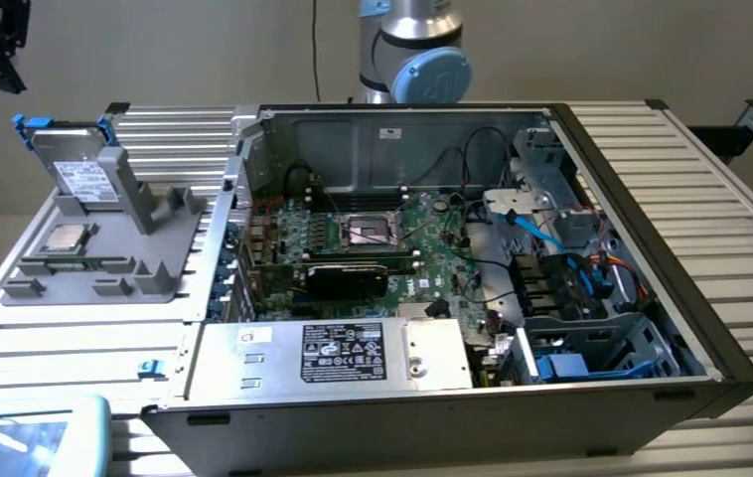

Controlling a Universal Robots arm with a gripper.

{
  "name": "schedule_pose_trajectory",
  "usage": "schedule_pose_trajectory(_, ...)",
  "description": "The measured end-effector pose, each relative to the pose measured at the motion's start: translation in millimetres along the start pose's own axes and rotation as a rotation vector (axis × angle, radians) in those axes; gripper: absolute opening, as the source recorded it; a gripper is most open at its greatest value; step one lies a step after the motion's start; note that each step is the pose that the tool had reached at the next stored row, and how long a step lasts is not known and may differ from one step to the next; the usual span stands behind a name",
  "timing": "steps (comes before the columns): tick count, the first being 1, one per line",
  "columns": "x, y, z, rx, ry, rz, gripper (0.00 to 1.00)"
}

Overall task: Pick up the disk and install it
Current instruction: 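Pick up the disk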

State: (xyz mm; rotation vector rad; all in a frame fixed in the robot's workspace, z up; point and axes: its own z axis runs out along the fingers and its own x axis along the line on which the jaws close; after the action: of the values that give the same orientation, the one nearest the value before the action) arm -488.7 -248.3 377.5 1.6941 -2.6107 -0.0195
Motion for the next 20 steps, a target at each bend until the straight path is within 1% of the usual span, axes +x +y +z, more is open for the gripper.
schedule_pose_trajectory(4, 0.0, 0.0, 0.0, 0.0061, -0.0003, -0.073, 0.11)
schedule_pose_trajectory(7, 0.0, 0.0, 0.1, 0.0129, -0.0014, -0.127, 0.11)
schedule_pose_trajectory(11, 0.0, 0.0, 0.1, 0.0233, -0.0034, -0.2, 0.11)
schedule_pose_trajectory(14, 0.0, 0.0, 0.1, 0.0333, -0.0059, -0.25, 0.11)
schedule_pose_trajectory(16, 0.0, 0.0, 0.1, 0.0403, -0.0079, -0.27, 0.11)
schedule_pose_trajectory(17, 0.0, 0.0, 0.0, 0.0427, -0.0087, -0.274, 0.11)
schedule_pose_trajectory(20, -0.1, 0.0, 0.1, 0.0434, -0.0104, -0.278, 0.11)
